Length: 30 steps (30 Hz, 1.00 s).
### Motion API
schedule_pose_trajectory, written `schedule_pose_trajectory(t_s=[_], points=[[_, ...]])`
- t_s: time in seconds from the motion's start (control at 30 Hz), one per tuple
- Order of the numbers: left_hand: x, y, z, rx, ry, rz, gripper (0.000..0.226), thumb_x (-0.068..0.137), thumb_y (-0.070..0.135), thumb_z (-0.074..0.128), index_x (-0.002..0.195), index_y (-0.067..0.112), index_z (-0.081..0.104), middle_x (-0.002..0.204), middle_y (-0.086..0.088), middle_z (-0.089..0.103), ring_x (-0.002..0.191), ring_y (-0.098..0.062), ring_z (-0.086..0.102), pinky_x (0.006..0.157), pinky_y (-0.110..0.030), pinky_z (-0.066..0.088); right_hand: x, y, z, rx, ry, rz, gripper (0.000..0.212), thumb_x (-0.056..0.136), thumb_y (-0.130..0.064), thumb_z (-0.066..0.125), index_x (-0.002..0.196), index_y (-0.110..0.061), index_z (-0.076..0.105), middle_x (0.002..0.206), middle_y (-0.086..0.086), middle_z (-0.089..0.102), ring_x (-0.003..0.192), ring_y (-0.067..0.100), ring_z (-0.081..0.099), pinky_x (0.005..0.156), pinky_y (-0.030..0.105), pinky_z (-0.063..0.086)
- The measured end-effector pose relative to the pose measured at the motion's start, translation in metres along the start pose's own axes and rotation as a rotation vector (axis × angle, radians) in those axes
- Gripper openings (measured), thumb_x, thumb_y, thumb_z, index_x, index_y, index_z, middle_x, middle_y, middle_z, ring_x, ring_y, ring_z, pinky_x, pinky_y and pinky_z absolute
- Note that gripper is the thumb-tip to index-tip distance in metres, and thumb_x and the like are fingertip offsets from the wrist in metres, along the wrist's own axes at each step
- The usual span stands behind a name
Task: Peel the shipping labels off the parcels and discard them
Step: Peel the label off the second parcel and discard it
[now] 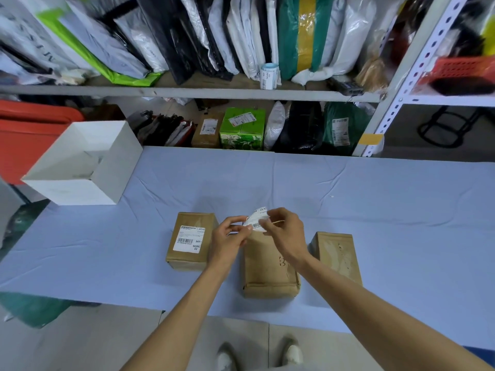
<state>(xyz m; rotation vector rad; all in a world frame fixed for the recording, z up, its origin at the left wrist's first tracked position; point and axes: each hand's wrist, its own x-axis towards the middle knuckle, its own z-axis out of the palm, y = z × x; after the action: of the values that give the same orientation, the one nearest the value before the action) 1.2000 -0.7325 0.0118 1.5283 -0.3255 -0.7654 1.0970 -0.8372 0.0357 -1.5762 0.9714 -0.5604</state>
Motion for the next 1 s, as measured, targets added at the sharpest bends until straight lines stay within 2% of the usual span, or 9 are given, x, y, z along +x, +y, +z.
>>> schedule_pose_trajectory(t_s=[0.07, 0.13, 0.23, 0.37, 0.47, 0.63, 0.83, 0.93, 1.0], points=[[0.001, 0.000, 0.000, 0.032, 0.023, 0.012, 0.015, 0.073, 0.027, 0.078, 0.087, 0.029, 0.072, 0.072, 0.002, 0.067, 0.068, -0.010, 0.061, 0.066, -0.027, 0.054, 0.003, 0.002, -0.002, -0.062, 0.018, 0.004, 0.029, 0.078, 0.000, 0.069, 0.106, -0.008, 0.066, 0.086, 0.010, 0.069, 0.077, 0.020, 0.067, 0.070, 0.026, 0.057], [0.003, 0.000, -0.001, 0.075, 0.064, 0.029, 0.014, 0.070, 0.031, 0.079, 0.082, 0.030, 0.071, 0.075, 0.003, 0.065, 0.071, -0.012, 0.061, 0.071, -0.033, 0.053, 0.005, 0.004, -0.004, -0.088, 0.008, 0.004, 0.033, 0.078, 0.004, 0.067, 0.109, -0.005, 0.068, 0.087, 0.012, 0.070, 0.076, 0.019, 0.067, 0.069, 0.022, 0.056], [0.006, 0.000, 0.000, 0.105, 0.086, 0.062, 0.015, 0.073, 0.024, 0.081, 0.080, 0.025, 0.068, 0.081, 0.006, 0.068, 0.080, -0.009, 0.064, 0.071, -0.025, 0.052, 0.004, 0.006, -0.004, -0.064, -0.035, -0.037, 0.024, 0.084, 0.004, 0.064, 0.106, -0.002, 0.071, 0.081, 0.011, 0.070, 0.070, 0.014, 0.066, 0.065, 0.017, 0.056], [0.006, 0.005, 0.006, 0.038, 0.058, 0.048, 0.019, 0.074, 0.009, 0.080, 0.086, 0.014, 0.066, 0.087, -0.004, 0.072, 0.085, -0.017, 0.068, 0.078, -0.031, 0.056, 0.005, 0.004, -0.005, -0.040, -0.049, -0.041, 0.010, 0.085, 0.001, 0.065, 0.090, -0.001, 0.074, 0.073, 0.008, 0.071, 0.070, 0.018, 0.067, 0.067, 0.027, 0.060], [0.006, 0.010, 0.008, -0.003, 0.050, 0.041, 0.020, 0.076, 0.007, 0.077, 0.093, 0.012, 0.068, 0.088, -0.004, 0.072, 0.086, -0.015, 0.068, 0.078, -0.027, 0.056, 0.005, 0.003, -0.005, -0.015, -0.040, -0.024, 0.009, 0.083, 0.000, 0.066, 0.082, -0.003, 0.074, 0.071, 0.009, 0.071, 0.066, 0.016, 0.065, 0.069, 0.032, 0.059], [0.004, 0.012, 0.010, 0.003, -0.036, 0.044, 0.019, 0.078, 0.004, 0.075, 0.094, 0.013, 0.069, 0.087, 0.000, 0.072, 0.078, -0.001, 0.068, 0.073, -0.016, 0.054, 0.004, 0.004, -0.003, -0.006, 0.011, 0.003, 0.011, 0.085, -0.009, 0.065, 0.077, -0.009, 0.072, 0.068, 0.001, 0.068, 0.060, 0.007, 0.059, 0.064, 0.027, 0.050], [-0.001, 0.012, 0.015, -0.082, -0.102, 0.018, 0.028, 0.075, -0.004, 0.074, 0.099, 0.009, 0.068, 0.092, -0.001, 0.073, 0.082, -0.003, 0.070, 0.070, -0.014, 0.052, 0.005, 0.001, 0.003, 0.103, 0.078, 0.038, 0.009, 0.085, -0.006, 0.064, 0.079, -0.005, 0.070, 0.076, 0.011, 0.070, 0.077, 0.028, 0.067, 0.075, 0.043, 0.056], [-0.002, 0.012, 0.017, -0.093, -0.081, 0.013, 0.028, 0.074, -0.006, 0.075, 0.095, 0.011, 0.068, 0.089, -0.002, 0.073, 0.081, -0.008, 0.071, 0.070, -0.016, 0.053, 0.005, 0.000, 0.004, 0.200, 0.079, 0.068, 0.006, 0.082, -0.003, 0.067, 0.084, -0.006, 0.071, 0.076, 0.013, 0.072, 0.077, 0.032, 0.069, 0.075, 0.041, 0.058], [-0.002, 0.013, 0.019, -0.041, -0.040, 0.026, 0.030, 0.069, -0.005, 0.079, 0.091, 0.012, 0.067, 0.088, -0.003, 0.073, 0.081, -0.012, 0.071, 0.069, -0.020, 0.054, 0.005, 0.002, 0.003, 0.274, 0.083, 0.116, 0.025, 0.079, -0.003, 0.072, 0.100, -0.015, 0.066, 0.078, 0.015, 0.073, 0.077, 0.028, 0.071, 0.075, 0.034, 0.058]])
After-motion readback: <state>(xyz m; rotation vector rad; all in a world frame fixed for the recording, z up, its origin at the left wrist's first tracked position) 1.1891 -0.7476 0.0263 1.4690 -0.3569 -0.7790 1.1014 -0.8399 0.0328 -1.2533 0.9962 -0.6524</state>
